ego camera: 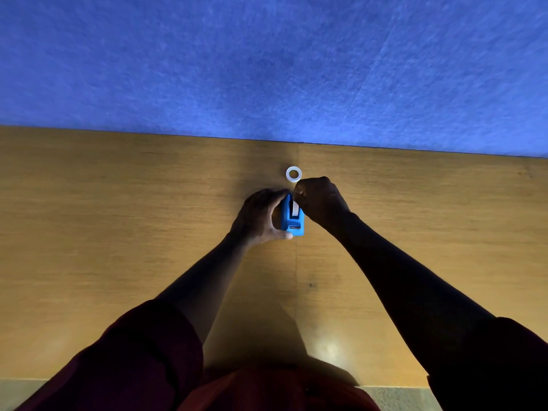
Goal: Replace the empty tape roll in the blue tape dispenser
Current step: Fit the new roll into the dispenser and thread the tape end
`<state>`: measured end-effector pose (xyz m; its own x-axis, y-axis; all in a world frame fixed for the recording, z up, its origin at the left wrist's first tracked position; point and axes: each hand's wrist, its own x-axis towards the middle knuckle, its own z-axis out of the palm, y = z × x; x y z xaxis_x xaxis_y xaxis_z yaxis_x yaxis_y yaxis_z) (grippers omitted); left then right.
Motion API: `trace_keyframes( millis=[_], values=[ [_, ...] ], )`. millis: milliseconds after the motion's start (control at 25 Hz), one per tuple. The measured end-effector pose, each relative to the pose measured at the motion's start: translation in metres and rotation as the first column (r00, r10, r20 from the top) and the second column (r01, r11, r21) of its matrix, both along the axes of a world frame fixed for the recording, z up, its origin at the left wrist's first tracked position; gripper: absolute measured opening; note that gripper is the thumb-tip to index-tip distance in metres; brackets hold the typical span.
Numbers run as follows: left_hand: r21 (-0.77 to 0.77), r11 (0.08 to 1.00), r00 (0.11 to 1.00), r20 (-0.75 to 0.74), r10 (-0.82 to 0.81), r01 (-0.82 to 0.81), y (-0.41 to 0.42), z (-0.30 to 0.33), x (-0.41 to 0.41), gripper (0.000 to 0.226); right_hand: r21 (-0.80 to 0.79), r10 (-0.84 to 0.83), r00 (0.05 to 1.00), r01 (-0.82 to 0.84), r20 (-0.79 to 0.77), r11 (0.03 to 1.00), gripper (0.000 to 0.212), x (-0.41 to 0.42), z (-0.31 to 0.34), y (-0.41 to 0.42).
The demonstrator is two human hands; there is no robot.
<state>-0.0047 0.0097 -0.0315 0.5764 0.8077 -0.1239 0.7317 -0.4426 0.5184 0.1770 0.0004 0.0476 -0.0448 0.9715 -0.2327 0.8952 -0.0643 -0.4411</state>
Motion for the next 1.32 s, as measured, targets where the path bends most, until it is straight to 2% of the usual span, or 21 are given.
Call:
trace_keyframes(
  millis=[160,280,400,880,1320],
  values=[
    [-0.003,1.0,1.0,-0.001,0.002,-0.002,0.0,0.002,0.0,0.11,-0.003,-0.003,1.0,0.003,0.03,1.0,0.019,-0.001,-0.001,0.002],
    [-0.02,1.0,1.0,-0.018,-0.009,0.009,0.0,0.003,0.0,0.108,-0.007,-0.009,0.998,0.009,-0.056,1.0,0.011,0.001,-0.001,0.0],
    [-0.019,1.0,1.0,-0.022,-0.016,0.016,0.001,0.004,0.001,0.107,-0.008,-0.008,0.996,0.008,-0.085,1.0,0.016,0.002,-0.002,-0.004],
    [0.024,1.0,1.0,0.022,-0.02,0.019,0.0,0.003,0.0,0.103,0.038,0.053,0.999,-0.053,0.002,0.998,0.012,-0.001,-0.001,-0.008],
    [-0.023,0.999,0.998,-0.048,-0.031,0.03,0.003,0.003,0.0,0.108,0.012,0.018,1.0,-0.018,-0.014,1.0,0.011,0.0,-0.001,-0.005]
  ],
)
